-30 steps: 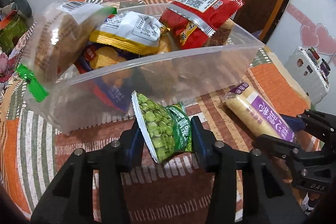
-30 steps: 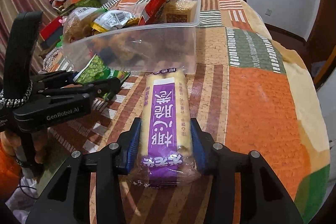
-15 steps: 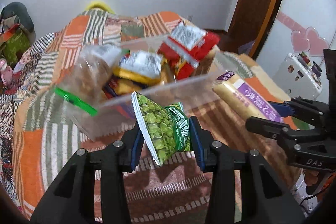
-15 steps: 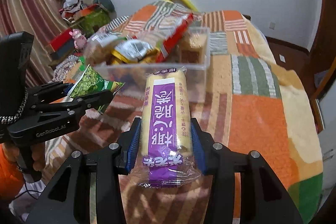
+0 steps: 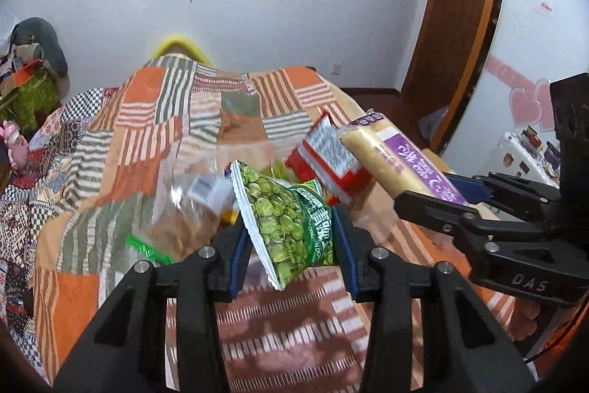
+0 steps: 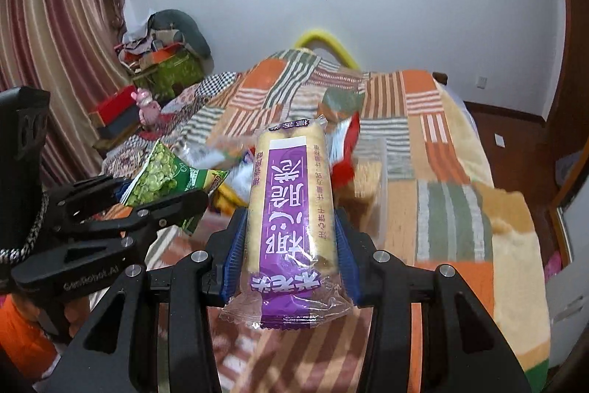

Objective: Organize snacks
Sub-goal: 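Carry the pea bag and purple-labelled roll into the box and open both tools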

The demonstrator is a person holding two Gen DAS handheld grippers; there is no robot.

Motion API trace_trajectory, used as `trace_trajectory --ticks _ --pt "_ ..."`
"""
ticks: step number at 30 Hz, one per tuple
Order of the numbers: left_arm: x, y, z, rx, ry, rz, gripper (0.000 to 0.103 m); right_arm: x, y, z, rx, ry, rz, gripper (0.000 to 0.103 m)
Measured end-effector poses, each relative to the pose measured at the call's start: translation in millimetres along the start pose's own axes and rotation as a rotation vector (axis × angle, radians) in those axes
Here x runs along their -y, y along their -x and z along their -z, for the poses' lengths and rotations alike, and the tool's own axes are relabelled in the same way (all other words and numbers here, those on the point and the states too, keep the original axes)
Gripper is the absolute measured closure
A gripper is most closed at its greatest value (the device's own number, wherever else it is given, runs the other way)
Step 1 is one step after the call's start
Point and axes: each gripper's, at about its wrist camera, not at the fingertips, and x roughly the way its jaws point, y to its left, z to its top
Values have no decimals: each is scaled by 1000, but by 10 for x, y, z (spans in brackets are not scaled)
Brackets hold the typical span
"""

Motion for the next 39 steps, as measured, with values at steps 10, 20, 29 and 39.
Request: trace_trajectory --ticks 10,20,29,39 --pt "-189 -255 -303 9 34 -16 61 40 -287 -316 3 -20 6 61" --pt "-247 -560 -466 -16 1 -51 62 80 -561 -357 -60 -31 3 61" --pt "-214 -484 -402 -28 8 -26 61 32 -381 -364 -33 10 14 61" --pt "1 351 -396 102 -18 -35 61 -27 301 -398 81 42 49 61"
